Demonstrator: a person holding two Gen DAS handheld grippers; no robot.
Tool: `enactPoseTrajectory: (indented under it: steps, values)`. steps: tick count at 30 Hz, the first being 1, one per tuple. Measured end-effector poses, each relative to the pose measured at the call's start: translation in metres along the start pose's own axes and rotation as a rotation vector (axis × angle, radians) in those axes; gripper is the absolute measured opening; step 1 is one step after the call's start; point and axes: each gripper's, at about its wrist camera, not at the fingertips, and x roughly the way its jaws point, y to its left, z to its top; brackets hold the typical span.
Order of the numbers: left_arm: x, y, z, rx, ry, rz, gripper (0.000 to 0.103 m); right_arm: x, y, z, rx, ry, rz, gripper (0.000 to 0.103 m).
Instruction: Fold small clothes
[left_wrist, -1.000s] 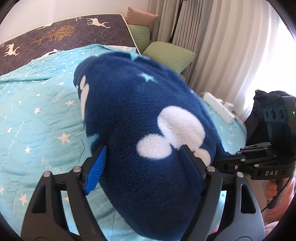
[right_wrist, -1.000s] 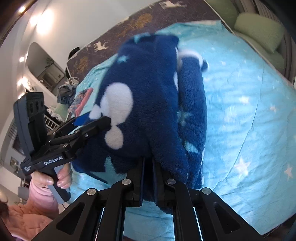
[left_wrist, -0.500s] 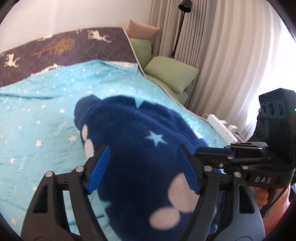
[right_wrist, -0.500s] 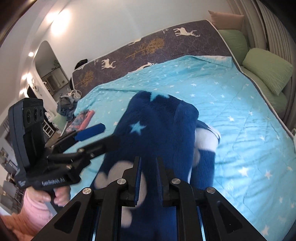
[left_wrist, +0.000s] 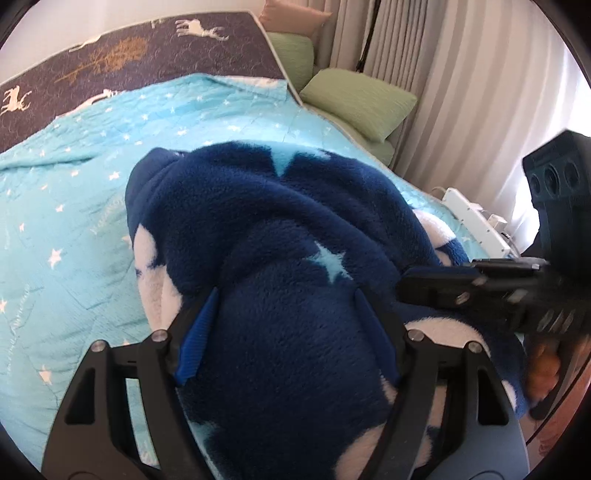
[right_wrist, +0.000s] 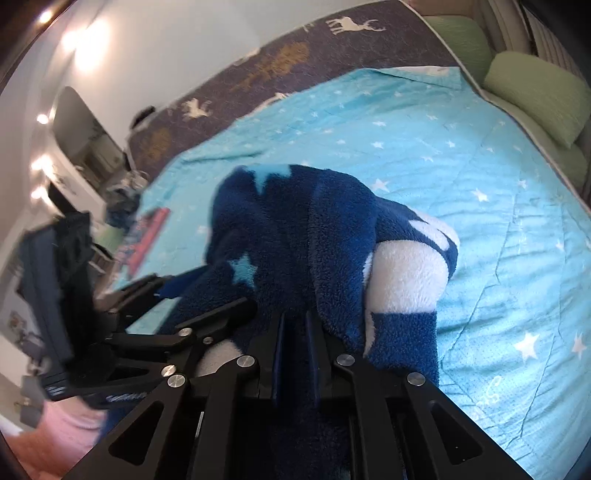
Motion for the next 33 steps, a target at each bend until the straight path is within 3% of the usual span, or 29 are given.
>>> enactPoseTrajectory:
  steps: [2,4,5,6,7,9,12,15,18,22,23,24,26,33]
  values:
    - [-0.009,-0.003,0.001,0.005,-0.016,-0.004,0.075,-0.022,-0.011,0.006,0.063,-0.011,0.122,0.021]
    - [-0.017,-0.002,0.005,0.0,-0.01,-0.026,0.075,-0.046,-0.028,0.013,0.111,-0.08,0.175,0.046]
    - [-0.02,0.001,0.009,-0.004,-0.009,-0.038,0.075,-0.057,-0.036,0.017,0.122,-0.122,0.139,0.07]
    - [-0.023,0.002,0.012,-0.006,-0.011,-0.049,0.075,-0.062,-0.045,0.021,0.131,-0.143,0.089,0.083]
    - [-0.026,0.002,0.015,-0.006,-0.018,-0.059,0.075,-0.06,-0.058,0.026,0.147,-0.129,0.058,0.083]
    - [-0.032,0.002,0.02,0.0,-0.04,-0.079,0.075,-0.049,-0.083,0.031,0.226,-0.071,0.103,0.083]
    - [-0.023,-0.002,0.021,0.027,-0.024,-0.135,0.076,-0.013,-0.119,0.029,0.416,0.044,0.296,0.083]
    - [-0.007,-0.015,0.012,0.111,-0.002,-0.071,0.078,0.017,-0.132,0.032,0.501,0.101,0.455,0.083]
    - [-0.008,-0.022,0.008,0.146,-0.024,-0.059,0.079,0.032,-0.128,0.048,0.505,0.088,0.519,0.083]
    - [-0.01,-0.019,0.009,0.129,-0.022,-0.063,0.079,0.035,-0.101,0.086,0.391,0.032,0.587,0.078]
    - [-0.01,-0.019,0.009,0.127,-0.024,-0.063,0.079,0.034,-0.095,0.092,0.36,0.02,0.599,0.069]
    - [-0.01,-0.018,0.009,0.125,-0.028,-0.063,0.079,0.032,-0.086,0.097,0.321,0.007,0.591,0.051]
    - [-0.01,-0.017,0.008,0.123,-0.033,-0.064,0.079,0.03,-0.076,0.101,0.263,0.006,0.526,0.026]
    - [-0.008,-0.019,0.005,0.148,-0.044,-0.066,0.079,0.019,-0.1,0.096,0.26,-0.024,0.431,0.015]
